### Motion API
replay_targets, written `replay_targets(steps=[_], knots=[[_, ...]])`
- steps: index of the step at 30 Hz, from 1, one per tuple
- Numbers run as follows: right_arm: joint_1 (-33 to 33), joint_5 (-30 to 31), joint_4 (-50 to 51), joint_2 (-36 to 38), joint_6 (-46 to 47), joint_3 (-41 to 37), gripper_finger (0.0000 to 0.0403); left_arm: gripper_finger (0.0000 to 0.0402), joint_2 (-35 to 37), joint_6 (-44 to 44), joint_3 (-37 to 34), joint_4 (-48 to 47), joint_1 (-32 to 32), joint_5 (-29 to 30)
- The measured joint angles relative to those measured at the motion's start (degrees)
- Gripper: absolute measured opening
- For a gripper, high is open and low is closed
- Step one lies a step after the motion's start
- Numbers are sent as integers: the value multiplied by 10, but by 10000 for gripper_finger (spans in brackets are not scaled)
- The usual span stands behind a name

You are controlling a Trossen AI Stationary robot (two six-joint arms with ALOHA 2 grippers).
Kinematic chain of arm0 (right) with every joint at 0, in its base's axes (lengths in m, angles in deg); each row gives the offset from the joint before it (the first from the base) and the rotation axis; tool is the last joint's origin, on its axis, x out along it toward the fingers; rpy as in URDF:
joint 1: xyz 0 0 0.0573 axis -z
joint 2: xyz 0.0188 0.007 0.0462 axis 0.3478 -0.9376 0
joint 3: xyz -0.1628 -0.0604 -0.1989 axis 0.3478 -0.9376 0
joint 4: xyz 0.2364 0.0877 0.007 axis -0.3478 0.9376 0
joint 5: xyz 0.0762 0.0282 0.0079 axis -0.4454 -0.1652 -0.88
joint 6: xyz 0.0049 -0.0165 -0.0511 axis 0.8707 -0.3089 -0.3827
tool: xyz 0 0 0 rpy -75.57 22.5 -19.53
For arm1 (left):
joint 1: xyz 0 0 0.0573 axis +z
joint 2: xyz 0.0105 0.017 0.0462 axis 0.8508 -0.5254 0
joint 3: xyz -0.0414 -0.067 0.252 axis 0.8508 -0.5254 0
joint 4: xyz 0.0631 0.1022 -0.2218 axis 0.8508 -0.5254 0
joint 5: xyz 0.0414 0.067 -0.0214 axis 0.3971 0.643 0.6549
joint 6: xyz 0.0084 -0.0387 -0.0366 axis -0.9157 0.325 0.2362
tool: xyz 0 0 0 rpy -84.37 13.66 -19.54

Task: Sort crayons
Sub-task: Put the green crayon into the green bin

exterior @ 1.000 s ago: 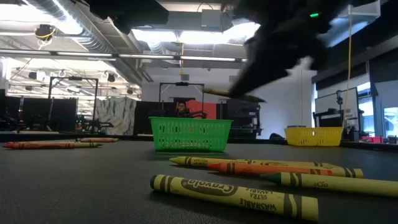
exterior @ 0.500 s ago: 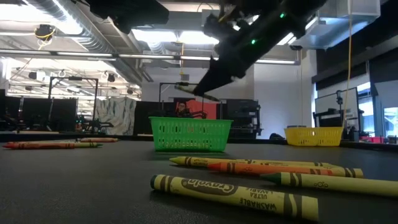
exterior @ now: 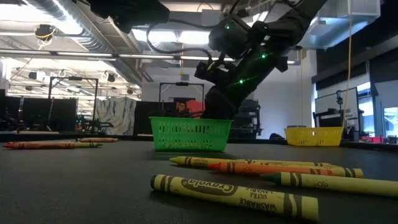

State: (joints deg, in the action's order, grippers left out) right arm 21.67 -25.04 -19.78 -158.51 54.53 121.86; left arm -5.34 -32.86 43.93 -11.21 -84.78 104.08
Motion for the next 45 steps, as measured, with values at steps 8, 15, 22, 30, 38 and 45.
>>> replay_targets(steps=[8, 15, 22, 30, 38, 45], knots=[[-1, -2, 2, -1, 0, 0, 26, 80, 0, 0, 0, 0, 0, 0], [-2, -2, 1, -1, 0, 0, 26, 80, 0, 0, 0, 0, 0, 0], [-2, -4, 0, -1, 0, 0, 43, 80, 0, 0, 0, 0, 0, 0], [-2, -4, 3, 6, 0, 0, 122, 80, 0, 0, 0, 0, 0, 0], [-24, -4, 34, 59, 1, 0, 128, 80, 0, 0, 0, 0, 0, 0], [-112, -4, 118, 130, 54, 0, 122, 80, 0, 0, 0, 0, 0, 0]])
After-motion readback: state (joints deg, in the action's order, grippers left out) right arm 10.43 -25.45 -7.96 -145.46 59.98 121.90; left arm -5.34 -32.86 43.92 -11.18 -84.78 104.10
